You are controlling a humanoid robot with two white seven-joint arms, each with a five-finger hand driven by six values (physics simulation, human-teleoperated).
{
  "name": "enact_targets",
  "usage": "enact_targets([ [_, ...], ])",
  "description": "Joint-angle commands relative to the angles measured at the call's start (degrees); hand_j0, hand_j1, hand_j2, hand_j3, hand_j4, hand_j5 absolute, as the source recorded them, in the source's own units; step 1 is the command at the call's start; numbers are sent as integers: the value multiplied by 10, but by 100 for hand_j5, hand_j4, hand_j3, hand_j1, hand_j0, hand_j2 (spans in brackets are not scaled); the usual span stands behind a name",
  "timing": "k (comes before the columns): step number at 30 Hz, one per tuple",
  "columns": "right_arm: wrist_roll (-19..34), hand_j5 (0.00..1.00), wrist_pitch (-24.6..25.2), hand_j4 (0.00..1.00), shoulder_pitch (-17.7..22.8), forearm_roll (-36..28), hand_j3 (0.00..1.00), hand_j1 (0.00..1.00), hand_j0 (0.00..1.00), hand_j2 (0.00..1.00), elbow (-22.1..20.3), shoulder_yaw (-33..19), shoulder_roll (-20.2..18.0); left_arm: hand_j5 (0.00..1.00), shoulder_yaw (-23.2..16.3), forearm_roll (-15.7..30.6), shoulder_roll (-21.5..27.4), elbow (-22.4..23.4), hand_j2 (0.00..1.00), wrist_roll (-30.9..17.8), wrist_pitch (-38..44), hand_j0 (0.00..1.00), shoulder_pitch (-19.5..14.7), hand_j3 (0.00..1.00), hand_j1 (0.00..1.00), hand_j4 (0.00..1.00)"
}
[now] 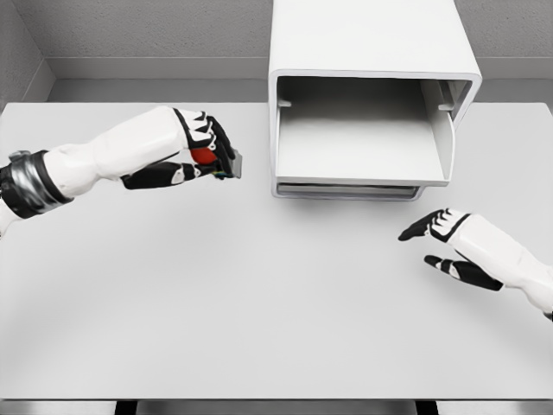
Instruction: Slide open multi-storey tabletop storage cabinets and put open load switch and slide close multi-storey tabletop storage cabinets
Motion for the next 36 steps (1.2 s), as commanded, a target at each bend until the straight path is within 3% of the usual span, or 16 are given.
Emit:
enact_targets([
  [1,-1,70,0,70,0,-1,70,70,70,70,1,6,6,44,-7,4,-10,0,44,0,-3,44,0,44,44,44],
  [17,0,70,0,70,-1,2,70,70,70,70,4,6,6,44,-32,-12,-65,1,44,-1,1,44,-52,44,44,44],
  [32,2,70,0,70,-2,1,70,70,70,70,3,6,6,44,-45,-81,-151,12,44,-1,23,44,-81,44,44,44],
  [36,2,70,0,70,-4,1,70,70,70,70,4,6,6,44,-58,-95,-176,38,44,-1,23,44,-95,44,44,44],
])
